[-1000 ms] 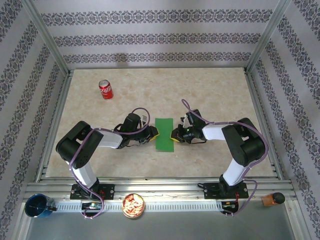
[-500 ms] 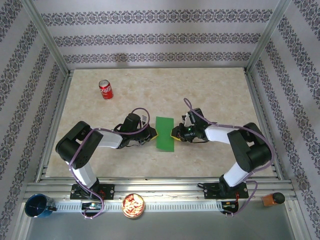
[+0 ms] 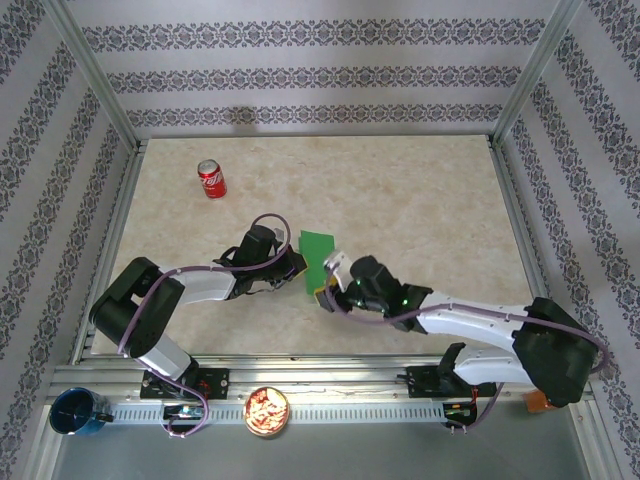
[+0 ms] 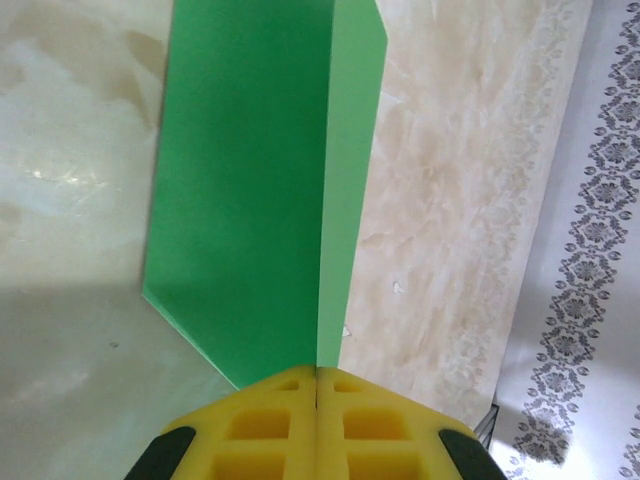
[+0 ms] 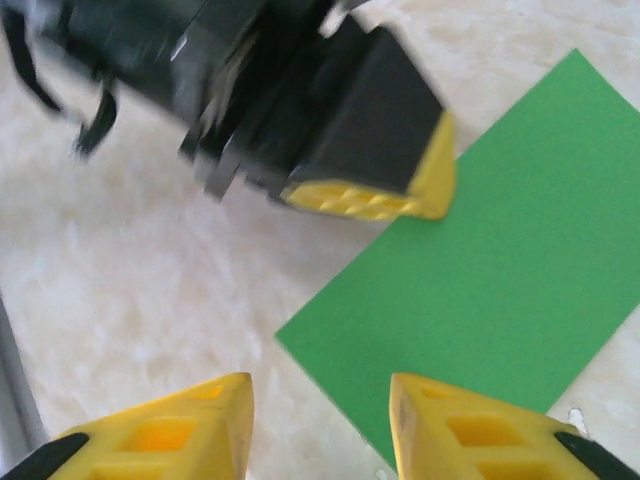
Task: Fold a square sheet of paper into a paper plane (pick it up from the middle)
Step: Third fold the triangle at the center of the table.
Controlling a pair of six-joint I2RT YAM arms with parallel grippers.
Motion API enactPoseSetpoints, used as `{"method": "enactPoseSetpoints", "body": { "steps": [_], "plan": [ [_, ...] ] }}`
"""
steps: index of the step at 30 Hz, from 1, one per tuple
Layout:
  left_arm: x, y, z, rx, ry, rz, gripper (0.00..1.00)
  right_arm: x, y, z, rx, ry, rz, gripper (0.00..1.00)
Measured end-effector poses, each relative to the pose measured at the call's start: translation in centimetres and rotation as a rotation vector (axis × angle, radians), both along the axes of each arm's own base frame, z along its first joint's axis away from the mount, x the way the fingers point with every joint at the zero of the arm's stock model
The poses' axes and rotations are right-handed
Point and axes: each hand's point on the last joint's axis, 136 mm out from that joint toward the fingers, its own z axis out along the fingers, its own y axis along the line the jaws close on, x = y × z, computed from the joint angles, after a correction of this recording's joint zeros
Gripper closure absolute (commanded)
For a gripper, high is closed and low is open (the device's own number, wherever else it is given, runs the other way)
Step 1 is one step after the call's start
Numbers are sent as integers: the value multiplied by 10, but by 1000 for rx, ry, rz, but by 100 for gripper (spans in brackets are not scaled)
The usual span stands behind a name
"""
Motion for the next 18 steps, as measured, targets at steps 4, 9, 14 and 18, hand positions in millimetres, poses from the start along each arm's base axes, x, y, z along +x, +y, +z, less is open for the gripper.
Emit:
{"method": "enactPoseSetpoints", "body": {
  "steps": [4, 9, 14, 18],
  "plan": [
    [0, 1, -1, 4, 7, 5, 100, -15, 5, -11, -103, -163, 86, 53],
    [0, 2, 1, 3, 2, 14, 100, -15, 16, -17, -189, -311, 120, 49],
    [1, 3, 4, 2, -1, 24, 100, 1, 16, -27, -291, -387, 72, 49],
    [1, 3, 3, 3, 2, 24, 100, 8, 16, -29, -327, -429, 42, 49]
  ]
}}
